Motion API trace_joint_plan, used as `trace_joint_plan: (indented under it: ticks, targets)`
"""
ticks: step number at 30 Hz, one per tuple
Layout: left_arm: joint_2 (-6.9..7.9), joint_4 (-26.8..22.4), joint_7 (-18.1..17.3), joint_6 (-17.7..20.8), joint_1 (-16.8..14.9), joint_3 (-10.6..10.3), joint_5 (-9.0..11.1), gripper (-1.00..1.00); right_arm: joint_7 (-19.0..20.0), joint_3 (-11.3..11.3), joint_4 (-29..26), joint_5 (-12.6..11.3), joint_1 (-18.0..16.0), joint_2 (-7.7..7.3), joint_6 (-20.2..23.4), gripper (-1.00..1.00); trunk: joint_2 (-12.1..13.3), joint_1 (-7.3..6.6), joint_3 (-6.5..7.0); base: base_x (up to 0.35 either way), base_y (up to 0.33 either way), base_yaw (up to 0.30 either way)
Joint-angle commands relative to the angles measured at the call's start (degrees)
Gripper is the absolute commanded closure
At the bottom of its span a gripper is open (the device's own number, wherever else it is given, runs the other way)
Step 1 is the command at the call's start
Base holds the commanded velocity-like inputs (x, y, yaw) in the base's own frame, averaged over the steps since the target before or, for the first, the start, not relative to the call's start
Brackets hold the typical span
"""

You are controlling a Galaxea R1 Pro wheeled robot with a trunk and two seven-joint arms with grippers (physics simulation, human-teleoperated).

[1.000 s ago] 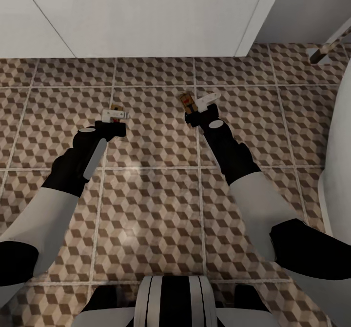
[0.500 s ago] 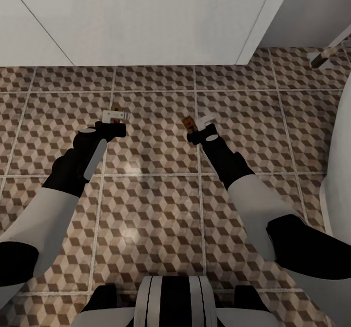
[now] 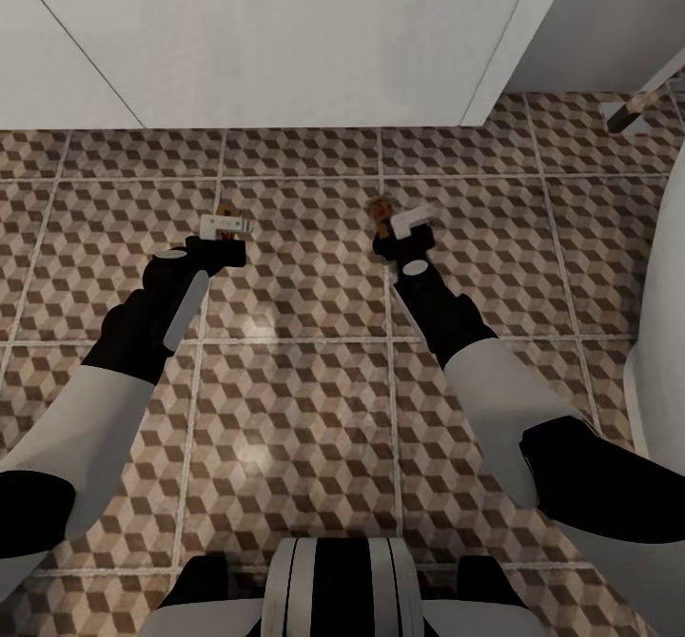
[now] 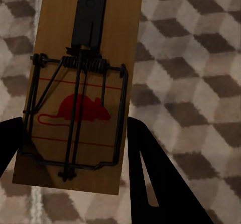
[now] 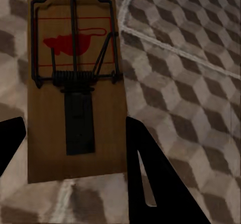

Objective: Take the four mousetraps from the cabinet in the bathroom and place them on the bathroom floor. Make sure all four end up on the same floor surface, and ensure that at least two of them are either under or directly next to the same bathroom sink.

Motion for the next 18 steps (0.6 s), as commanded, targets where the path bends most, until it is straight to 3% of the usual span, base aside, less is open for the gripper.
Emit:
trace_joint_plan:
  ticks: [1,6,9,14,18]
  targets:
    - [0.10,-0.1,0.5,0.2,0.0,-0.2,0.4,1.00,-2.4,0.2,0.0,0.5,0.0,0.00,-0.1,1.00,0.0,-0.01,-0.03,0.000,0.000,0.000]
    - [0.14,0.0,0.5,0.2,0.0,-0.2,0.4,1.00,-12.1,0.4,0.4,0.5,0.0,0.00,-0.9,1.00,0.0,-0.01,-0.03,0.000,0.000,0.000]
    - [0.15,-0.1,0.5,0.3,0.0,-0.2,0.4,1.00,-13.4,0.3,0.4,0.4,0.0,0.00,-0.9,1.00,0.0,-0.01,-0.03,0.000,0.000,0.000]
    - [0.15,-0.2,0.5,0.3,0.0,-0.2,0.5,1.00,-3.2,0.1,0.4,0.4,0.0,0.00,-0.6,1.00,0.0,-0.01,-0.03,0.000,0.000,0.000]
    - [0.15,-0.2,0.5,0.3,0.1,-0.2,0.5,1.00,1.4,0.0,0.4,0.4,0.1,0.00,0.0,1.00,0.0,-0.01,-0.03,0.000,0.000,0.000]
